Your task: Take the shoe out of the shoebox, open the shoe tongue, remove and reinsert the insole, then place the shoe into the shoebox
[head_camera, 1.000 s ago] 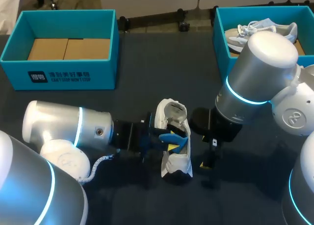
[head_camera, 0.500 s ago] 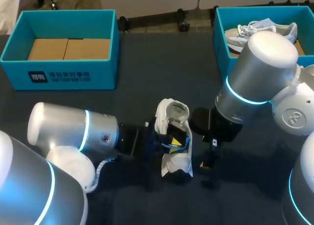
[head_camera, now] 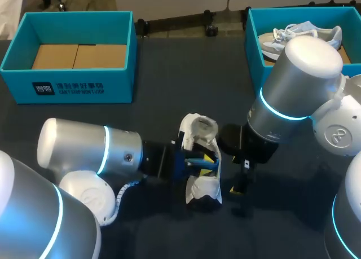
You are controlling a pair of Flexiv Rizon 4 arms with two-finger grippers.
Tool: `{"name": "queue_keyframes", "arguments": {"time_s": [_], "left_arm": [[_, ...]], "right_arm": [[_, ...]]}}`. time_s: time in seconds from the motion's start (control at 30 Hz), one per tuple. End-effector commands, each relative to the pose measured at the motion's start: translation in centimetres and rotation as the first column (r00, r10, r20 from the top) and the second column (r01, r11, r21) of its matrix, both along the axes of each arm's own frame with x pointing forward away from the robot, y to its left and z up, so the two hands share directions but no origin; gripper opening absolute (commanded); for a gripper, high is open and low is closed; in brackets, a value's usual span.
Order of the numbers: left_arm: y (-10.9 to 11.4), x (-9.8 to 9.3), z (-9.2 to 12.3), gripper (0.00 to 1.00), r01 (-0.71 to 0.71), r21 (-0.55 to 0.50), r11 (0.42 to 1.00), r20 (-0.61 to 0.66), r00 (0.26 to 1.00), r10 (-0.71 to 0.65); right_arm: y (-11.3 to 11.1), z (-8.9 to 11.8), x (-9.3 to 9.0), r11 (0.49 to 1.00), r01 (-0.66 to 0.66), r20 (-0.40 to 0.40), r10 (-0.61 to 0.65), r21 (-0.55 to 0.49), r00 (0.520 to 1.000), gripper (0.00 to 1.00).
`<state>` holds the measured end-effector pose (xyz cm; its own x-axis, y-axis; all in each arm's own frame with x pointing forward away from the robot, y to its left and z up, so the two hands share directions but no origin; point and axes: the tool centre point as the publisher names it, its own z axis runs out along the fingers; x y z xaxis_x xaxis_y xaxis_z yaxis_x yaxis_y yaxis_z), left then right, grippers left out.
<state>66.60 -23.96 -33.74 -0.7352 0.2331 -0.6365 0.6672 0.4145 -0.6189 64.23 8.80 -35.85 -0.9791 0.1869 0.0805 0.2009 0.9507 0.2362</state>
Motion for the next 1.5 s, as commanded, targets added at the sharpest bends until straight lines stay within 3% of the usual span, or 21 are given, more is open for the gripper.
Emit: {"name": "queue_keyframes", "arguments": {"time_s": [0.03,0.37,0.63,1.03,1.3,1.5], "left_arm": [[1.9,-0.3,1.2,0.36,0.017,-0.028,0.999,-0.012,1.0,-0.017],[2.7,-0.6,2.7,0.41,0.022,-0.071,0.997,-0.1,0.995,-0.029],[2.7,-1.1,3.7,0.41,0.057,-0.08,0.995,-0.116,0.991,-0.066],[4.4,-1.8,5.9,0.43,0.128,-0.094,0.987,-0.15,0.979,-0.141],[5.3,-1.5,6.1,0.41,0.139,-0.084,0.987,-0.165,0.975,-0.152],[4.0,-2.4,5.6,0.42,0.177,-0.079,0.981,-0.172,0.967,-0.188]], "right_arm": [[0.1,-0.2,-0.1,1.0,0.0,0.002,0.0,0.0,1.0,1.0],[0.1,-0.2,-0.1,1.0,0.0,0.002,0.0,0.0,1.0,1.0],[0.1,-0.2,-0.1,1.0,0.0,0.002,0.0,0.0,1.0,1.0],[0.1,-0.2,-0.1,1.0,0.0,0.002,0.0,0.0,1.0,1.0],[0.1,-0.2,-0.1,1.0,0.0,0.002,0.0,0.0,1.0,1.0],[0.1,-0.2,-0.1,1.0,0.0,0.002,0.0,0.0,1.0,1.0]]}}
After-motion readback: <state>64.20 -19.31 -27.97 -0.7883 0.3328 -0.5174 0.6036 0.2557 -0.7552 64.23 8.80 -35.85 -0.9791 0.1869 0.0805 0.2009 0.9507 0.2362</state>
